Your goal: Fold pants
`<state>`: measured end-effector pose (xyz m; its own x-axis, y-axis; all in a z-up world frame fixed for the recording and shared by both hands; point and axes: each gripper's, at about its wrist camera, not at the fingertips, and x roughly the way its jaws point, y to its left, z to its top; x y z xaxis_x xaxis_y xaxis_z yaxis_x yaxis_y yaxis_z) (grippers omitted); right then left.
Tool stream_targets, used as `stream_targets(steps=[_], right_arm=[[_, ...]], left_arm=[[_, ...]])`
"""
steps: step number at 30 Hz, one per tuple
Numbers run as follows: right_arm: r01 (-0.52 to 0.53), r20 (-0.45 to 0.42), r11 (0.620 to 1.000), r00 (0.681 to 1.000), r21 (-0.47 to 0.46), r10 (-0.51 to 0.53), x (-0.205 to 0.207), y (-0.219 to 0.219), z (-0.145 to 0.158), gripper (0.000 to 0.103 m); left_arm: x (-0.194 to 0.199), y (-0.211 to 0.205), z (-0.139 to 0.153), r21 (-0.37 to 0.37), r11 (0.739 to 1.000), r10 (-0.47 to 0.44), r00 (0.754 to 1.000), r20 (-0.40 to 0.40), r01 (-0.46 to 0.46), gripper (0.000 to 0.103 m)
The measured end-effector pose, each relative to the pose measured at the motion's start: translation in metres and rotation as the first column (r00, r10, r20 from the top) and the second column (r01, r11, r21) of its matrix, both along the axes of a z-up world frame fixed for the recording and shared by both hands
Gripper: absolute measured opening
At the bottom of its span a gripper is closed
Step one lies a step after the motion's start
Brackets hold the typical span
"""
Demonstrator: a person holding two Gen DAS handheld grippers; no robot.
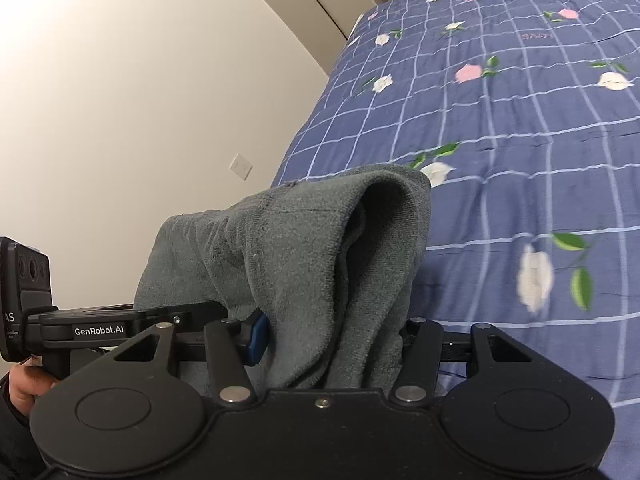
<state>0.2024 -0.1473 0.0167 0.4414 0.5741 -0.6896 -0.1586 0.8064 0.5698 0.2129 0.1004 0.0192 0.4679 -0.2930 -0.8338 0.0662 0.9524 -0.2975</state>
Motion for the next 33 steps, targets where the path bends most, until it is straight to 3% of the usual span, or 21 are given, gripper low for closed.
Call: stream_targets(steps=[5,11,16,22,28,33], right_arm=[[0.015,-0.020,0.999,1.000,-0.048,-0.016,0.005,0.011,-0.018,0.057],[0.013,-0.012,0.997,1.000,-0.078,-0.014,0.007,0.012,-0.026,0.064],[0.021,0.007,0.994,1.000,-0.105,-0.020,0.005,0.014,-0.032,0.080],[0.083,0.079,0.986,0.994,-0.143,-0.072,-0.017,0.014,-0.024,0.100],[0.145,0.194,0.972,0.975,-0.186,-0.108,-0.060,0.010,-0.005,0.102],[0.126,0.296,0.966,0.953,-0.224,-0.056,-0.104,0.020,0.010,0.102]], left_arm=[[0.012,0.012,-0.028,-0.028,0.999,0.018,0.999,-0.048,-0.019,0.073],[0.011,0.017,-0.040,-0.047,0.999,0.022,0.999,-0.037,-0.024,0.080],[0.009,0.016,-0.046,-0.028,0.999,0.032,0.998,-0.053,-0.033,0.101],[-0.010,0.026,-0.043,-0.015,0.996,0.090,0.993,-0.071,-0.092,0.102],[-0.053,0.029,-0.020,0.037,0.987,0.154,0.988,0.026,-0.155,0.102],[-0.097,0.023,-0.003,0.049,0.987,0.150,0.983,0.107,-0.156,0.102]])
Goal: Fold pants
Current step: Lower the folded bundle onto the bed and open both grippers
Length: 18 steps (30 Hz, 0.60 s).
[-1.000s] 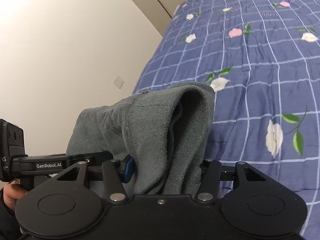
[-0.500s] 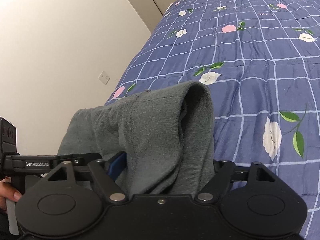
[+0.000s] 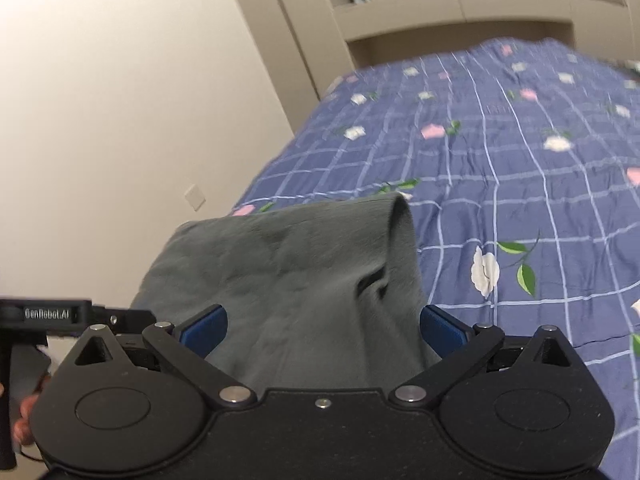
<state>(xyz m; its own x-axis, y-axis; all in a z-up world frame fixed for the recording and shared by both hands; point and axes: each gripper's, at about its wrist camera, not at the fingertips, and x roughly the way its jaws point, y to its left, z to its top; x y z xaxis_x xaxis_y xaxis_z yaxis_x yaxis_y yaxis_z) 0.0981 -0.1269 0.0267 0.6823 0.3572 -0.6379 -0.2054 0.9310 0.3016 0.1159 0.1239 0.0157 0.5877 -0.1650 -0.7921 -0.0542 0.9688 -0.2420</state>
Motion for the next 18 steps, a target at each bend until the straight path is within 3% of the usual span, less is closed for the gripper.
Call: stream_targets(steps=[10,14,18], right_arm=[[0.017,0.176,0.999,0.984,-0.041,-0.010,-0.077,0.015,0.024,0.102],[0.048,0.240,0.998,0.970,-0.052,-0.034,-0.108,0.015,0.032,0.103],[0.064,0.280,0.995,0.959,-0.070,-0.042,-0.141,0.018,0.035,0.103]], left_arm=[[-0.077,-0.009,0.021,0.069,0.996,0.041,0.985,0.165,-0.053,0.102],[-0.116,-0.014,0.032,0.140,0.985,0.055,0.949,0.310,-0.103,0.102],[-0.147,-0.018,0.035,0.173,0.974,0.070,0.918,0.390,-0.148,0.102]])
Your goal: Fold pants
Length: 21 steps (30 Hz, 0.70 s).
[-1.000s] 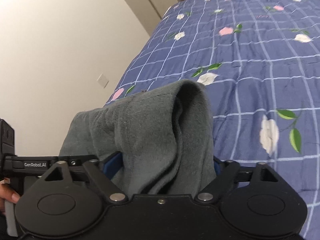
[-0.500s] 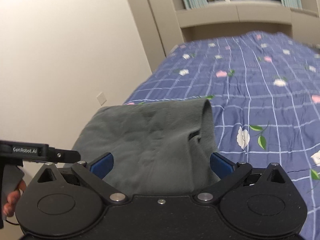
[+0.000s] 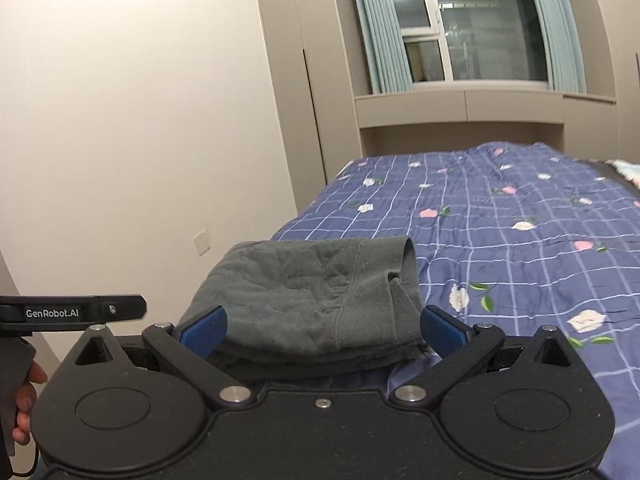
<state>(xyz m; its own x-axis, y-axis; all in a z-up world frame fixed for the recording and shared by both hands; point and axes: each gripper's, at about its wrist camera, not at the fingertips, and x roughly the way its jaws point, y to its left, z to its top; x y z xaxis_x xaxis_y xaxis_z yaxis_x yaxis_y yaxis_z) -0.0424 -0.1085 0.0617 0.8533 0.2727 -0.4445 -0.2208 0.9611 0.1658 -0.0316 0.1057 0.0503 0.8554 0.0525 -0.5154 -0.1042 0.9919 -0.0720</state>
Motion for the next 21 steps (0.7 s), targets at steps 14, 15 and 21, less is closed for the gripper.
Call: stream_targets(steps=[14,15,21], right_arm=[[0.013,0.050,0.997,0.999,-0.076,-0.009,-0.069,0.017,-0.012,0.103],[0.017,0.053,0.997,0.999,-0.081,-0.012,-0.071,0.017,-0.013,0.103],[0.026,0.057,0.996,0.998,-0.087,-0.021,-0.076,0.016,-0.016,0.103]], left_arm=[[-0.072,-0.001,-0.021,0.055,0.998,-0.003,0.998,0.067,-0.001,0.102],[-0.074,-0.002,-0.022,0.062,0.998,-0.007,0.998,0.060,0.004,0.103],[-0.079,-0.008,-0.024,0.092,0.995,-0.030,0.998,0.059,0.024,0.103]])
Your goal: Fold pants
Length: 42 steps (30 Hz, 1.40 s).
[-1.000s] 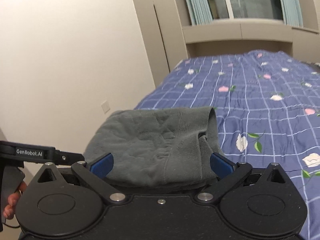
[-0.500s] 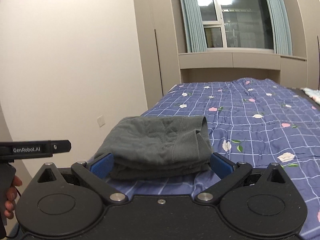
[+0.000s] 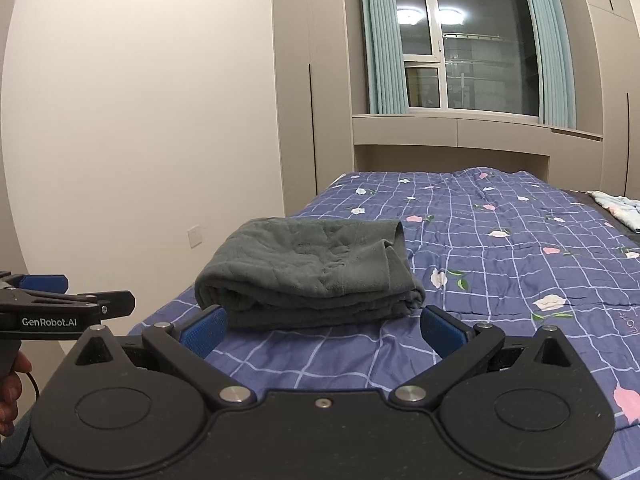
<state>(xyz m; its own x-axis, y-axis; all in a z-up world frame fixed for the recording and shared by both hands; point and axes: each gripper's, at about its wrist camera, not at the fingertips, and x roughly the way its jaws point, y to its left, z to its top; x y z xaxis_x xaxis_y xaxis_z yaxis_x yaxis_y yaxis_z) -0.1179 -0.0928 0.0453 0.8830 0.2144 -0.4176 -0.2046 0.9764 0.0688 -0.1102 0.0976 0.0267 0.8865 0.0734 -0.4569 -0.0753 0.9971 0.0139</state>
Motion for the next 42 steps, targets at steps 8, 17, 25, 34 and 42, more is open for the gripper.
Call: stream_targets(steps=[8,17,25,34,42], right_arm=[[-0.001,0.000,1.000,1.000,0.004,0.001,-0.0015,-0.0015,-0.0012,0.103],[-0.003,-0.001,1.000,1.000,0.006,0.003,-0.0010,0.0001,-0.0019,0.103],[-0.003,0.000,1.000,1.000,0.007,0.003,-0.0010,0.0010,-0.0027,0.103],[-0.003,-0.003,1.000,1.000,0.007,0.003,-0.0002,0.0024,-0.0040,0.103],[-0.003,-0.011,1.000,1.000,0.010,0.003,0.0017,0.0036,-0.0079,0.103]], left_arm=[[0.0002,0.0007,-0.0007,-0.001,1.000,0.001,1.000,-0.006,-0.001,0.102],[0.0009,0.0019,-0.0005,-0.004,1.000,0.000,1.000,-0.015,0.000,0.102],[0.0007,0.0020,-0.0012,-0.003,1.000,-0.004,1.000,-0.015,0.004,0.102],[0.0027,0.0022,-0.0015,-0.005,1.000,-0.004,1.000,-0.022,0.004,0.102],[0.0059,0.0015,-0.0032,0.008,1.000,0.018,0.999,-0.051,-0.018,0.103]])
